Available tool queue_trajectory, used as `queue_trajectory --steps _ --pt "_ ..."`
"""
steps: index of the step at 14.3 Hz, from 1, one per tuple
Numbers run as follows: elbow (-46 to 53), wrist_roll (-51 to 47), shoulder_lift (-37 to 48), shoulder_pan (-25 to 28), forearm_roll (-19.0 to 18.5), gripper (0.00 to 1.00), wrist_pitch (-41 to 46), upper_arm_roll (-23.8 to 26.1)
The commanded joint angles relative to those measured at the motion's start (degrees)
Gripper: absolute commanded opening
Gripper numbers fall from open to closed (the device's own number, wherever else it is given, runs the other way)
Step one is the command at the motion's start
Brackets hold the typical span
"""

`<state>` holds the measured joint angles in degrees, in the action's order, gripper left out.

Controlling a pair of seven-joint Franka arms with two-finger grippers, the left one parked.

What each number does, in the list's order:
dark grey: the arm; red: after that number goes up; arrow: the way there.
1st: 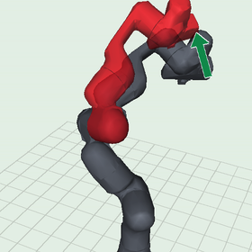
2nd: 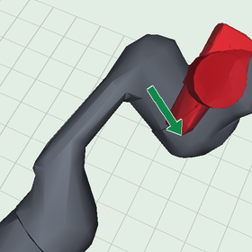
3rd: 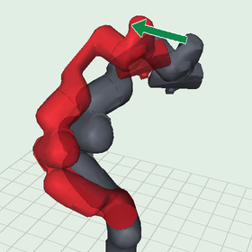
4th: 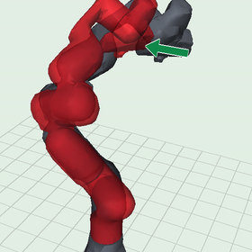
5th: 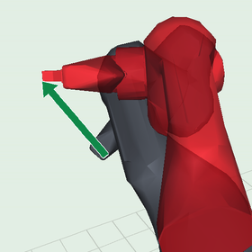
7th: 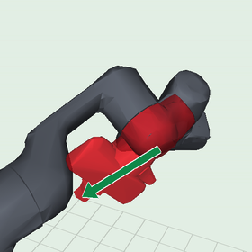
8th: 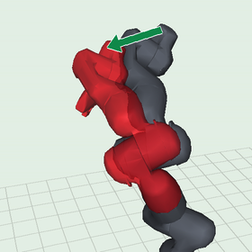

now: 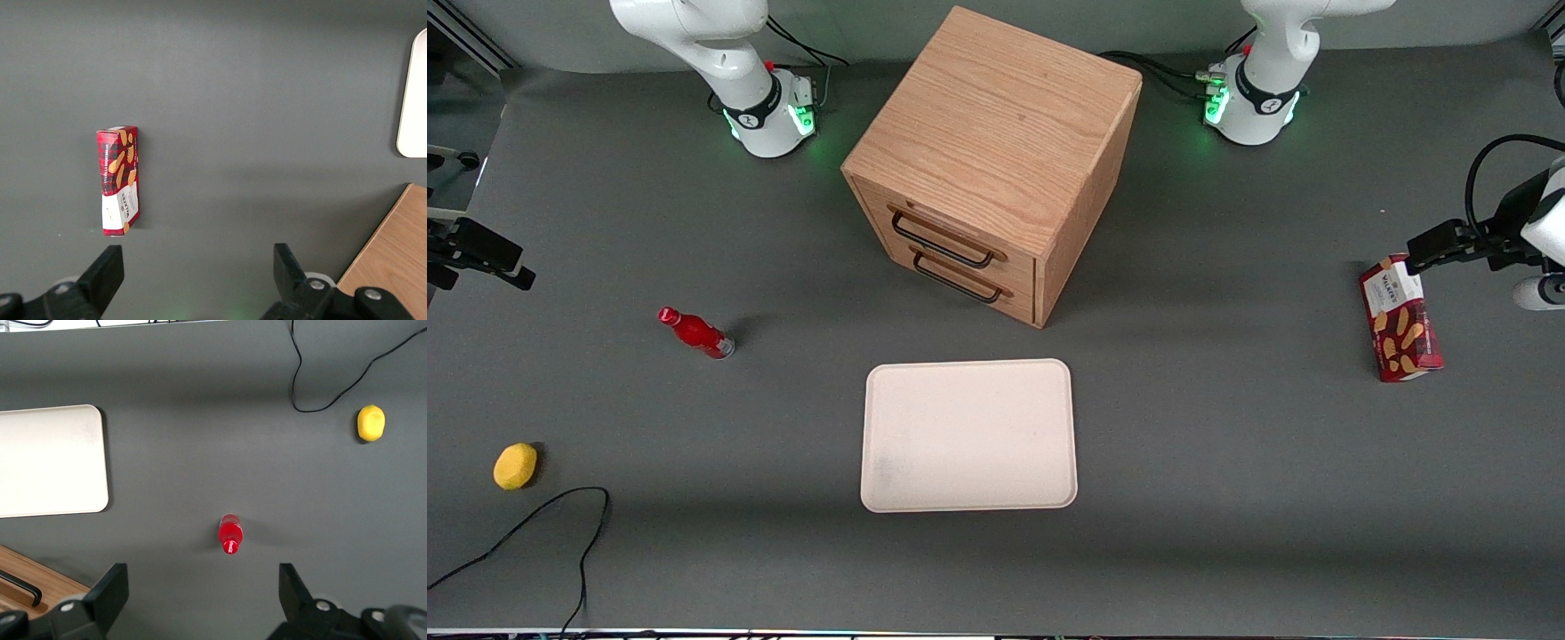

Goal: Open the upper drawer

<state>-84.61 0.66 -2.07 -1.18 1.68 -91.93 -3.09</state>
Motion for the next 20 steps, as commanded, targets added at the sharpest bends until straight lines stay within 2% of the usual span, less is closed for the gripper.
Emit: queue_trajectory --steps 1,20 --pt "-0.3 -1.0 0.8 0.0 -0.1 1.00 0.1 0.0" --pt "-0.3 1.9 0.8 0.0 0.0 1.00 0.2 0.0"
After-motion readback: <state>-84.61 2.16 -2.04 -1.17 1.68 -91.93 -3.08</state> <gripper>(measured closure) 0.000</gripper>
